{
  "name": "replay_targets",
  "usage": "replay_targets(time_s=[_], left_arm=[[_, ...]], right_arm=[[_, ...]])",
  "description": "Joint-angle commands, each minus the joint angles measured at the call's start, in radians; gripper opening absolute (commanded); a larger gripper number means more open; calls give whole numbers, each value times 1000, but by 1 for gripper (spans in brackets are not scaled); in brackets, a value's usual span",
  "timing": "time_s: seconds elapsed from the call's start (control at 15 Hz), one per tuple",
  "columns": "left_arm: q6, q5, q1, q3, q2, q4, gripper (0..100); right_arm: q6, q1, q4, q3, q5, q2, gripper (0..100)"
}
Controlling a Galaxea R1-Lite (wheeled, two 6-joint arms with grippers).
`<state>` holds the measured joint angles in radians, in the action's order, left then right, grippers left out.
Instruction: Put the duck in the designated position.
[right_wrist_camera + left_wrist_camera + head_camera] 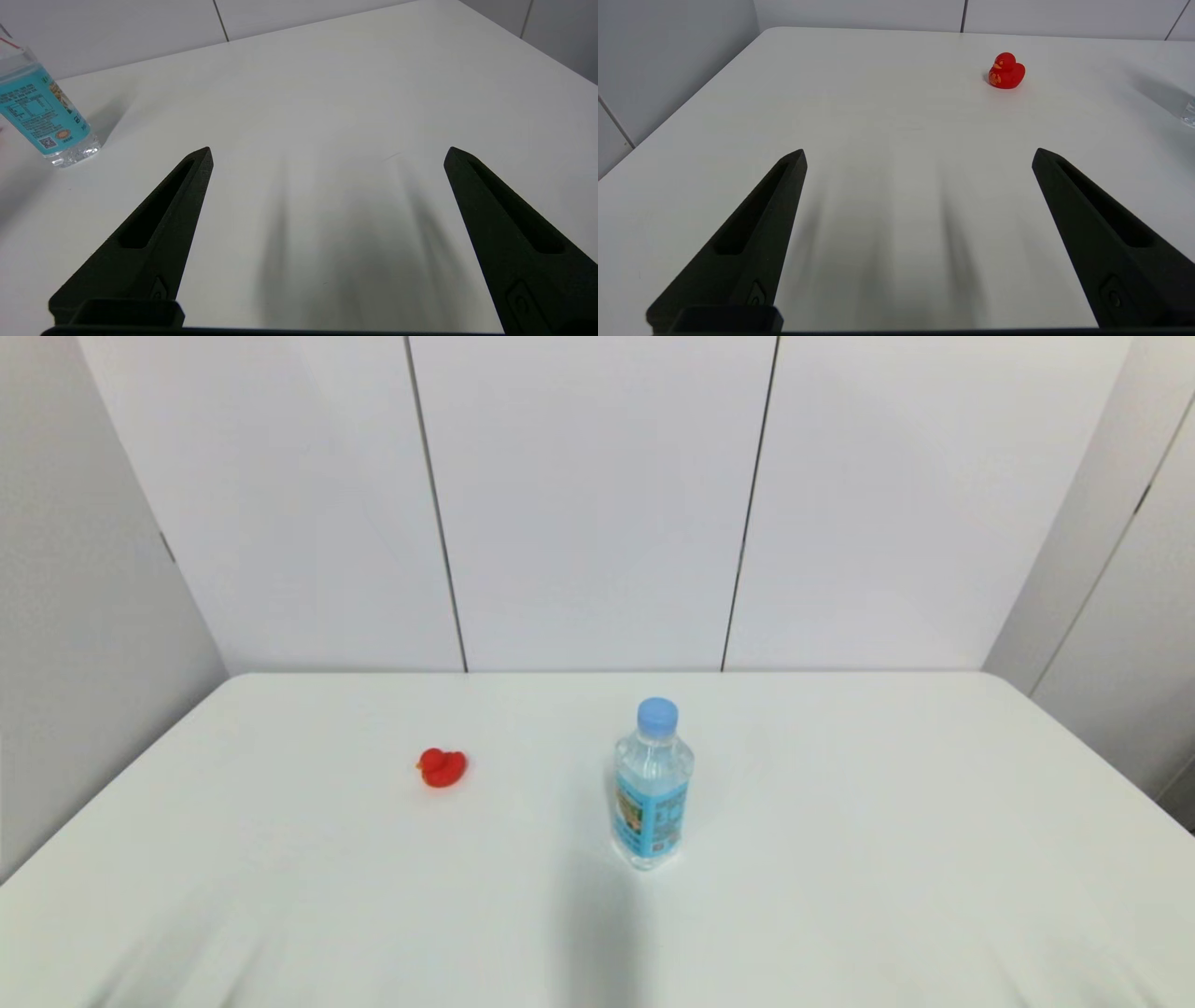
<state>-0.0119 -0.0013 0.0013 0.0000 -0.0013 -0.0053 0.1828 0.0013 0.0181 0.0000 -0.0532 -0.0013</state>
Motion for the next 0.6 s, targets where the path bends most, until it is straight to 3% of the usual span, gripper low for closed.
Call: replay_targets(time_s=[0.07, 0.27, 0.6], left_arm=[[0, 0, 0, 0, 1, -1, 100], [7, 0, 3, -2, 1, 2, 100], [165, -42, 3, -109, 147, 68, 100]], right_arm=[[1, 0, 0, 0, 0, 1, 100], [1, 0, 0, 0, 0, 1, 100], [1, 0, 0, 0, 0, 1, 100]])
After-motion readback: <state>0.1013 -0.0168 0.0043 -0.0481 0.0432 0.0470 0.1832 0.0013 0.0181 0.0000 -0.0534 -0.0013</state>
